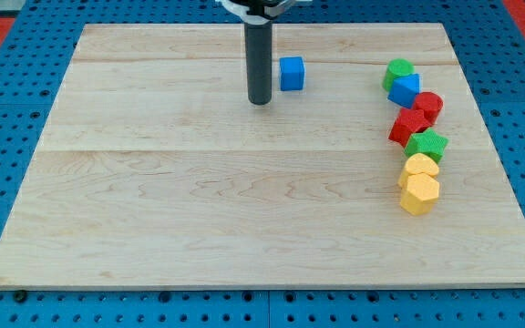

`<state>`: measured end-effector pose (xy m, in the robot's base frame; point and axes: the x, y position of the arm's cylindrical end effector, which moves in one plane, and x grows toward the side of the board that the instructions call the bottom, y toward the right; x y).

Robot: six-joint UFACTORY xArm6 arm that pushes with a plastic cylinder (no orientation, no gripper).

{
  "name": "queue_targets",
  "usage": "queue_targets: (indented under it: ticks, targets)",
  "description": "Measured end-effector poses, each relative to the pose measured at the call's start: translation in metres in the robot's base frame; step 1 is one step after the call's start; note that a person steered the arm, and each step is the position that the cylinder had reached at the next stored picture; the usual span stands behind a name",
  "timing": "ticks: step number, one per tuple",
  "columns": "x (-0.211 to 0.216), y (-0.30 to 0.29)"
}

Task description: Move blue cube right and up a bit

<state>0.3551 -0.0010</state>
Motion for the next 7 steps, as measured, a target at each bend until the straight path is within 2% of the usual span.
queue_targets:
  ticks: [3, 5, 7]
  targets:
    - [-0.051, 0.014]
    - [-0.021, 0.018]
    - [-0.020, 0.090]
